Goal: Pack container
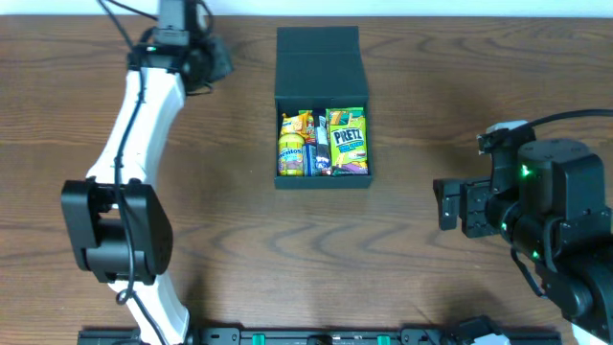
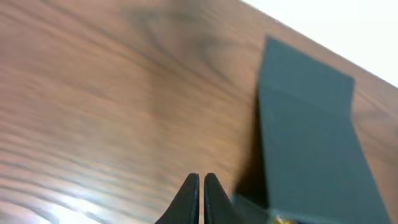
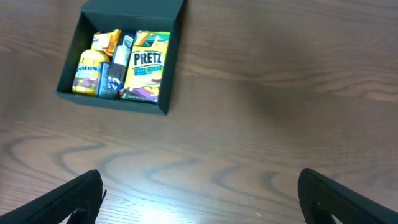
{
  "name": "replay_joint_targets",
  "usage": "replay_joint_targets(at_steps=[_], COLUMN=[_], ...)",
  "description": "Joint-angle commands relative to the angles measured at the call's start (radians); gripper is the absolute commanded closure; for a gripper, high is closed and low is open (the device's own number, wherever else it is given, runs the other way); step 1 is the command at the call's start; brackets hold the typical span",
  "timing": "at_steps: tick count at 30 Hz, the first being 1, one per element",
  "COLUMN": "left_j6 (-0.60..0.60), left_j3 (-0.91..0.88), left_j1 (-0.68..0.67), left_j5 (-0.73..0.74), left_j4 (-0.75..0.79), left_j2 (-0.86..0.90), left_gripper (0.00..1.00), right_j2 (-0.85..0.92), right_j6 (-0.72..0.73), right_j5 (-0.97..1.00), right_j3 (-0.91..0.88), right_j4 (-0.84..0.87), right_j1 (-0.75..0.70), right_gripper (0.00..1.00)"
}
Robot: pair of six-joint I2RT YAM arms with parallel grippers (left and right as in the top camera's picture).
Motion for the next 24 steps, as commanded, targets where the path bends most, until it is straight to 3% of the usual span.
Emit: replay_joint_targets(at_steps=[1, 11, 20, 22, 24], left_j6=[0.076, 0.119, 0.092, 0.075, 0.055], left_j3=[0.015, 0.015, 0.015, 0.015, 0.015], left_j1=[0.017, 0.013, -0.002, -0.007, -0.018], left_j5=[-0.043, 0.010, 0.096, 0.130, 0.147], left_j4=[0.021, 0.113, 0.181, 0.203, 0.217], left_j2=[0.000, 0.032, 0.112, 0.132, 0.151], left_gripper=[0.94, 0.94, 0.95, 0.94, 0.94], right_j2=[-0.004, -0.004, 0.069, 0.142, 0.237], right_j6=[-0.015, -0.011, 0.086, 0.083, 0.092], right_j5=[0.003, -0.014, -0.055, -0.053, -0.053], right_j3=[-0.001, -0.001, -0.001, -0.001, -0.001], right_j4=[-0.002, 0.015, 0.314, 0.366, 0.424], right_j1=[-0.009, -0.009, -0.010, -0.012, -0.028], right_gripper=[0.01, 0.01, 0.01, 0.23, 0.65])
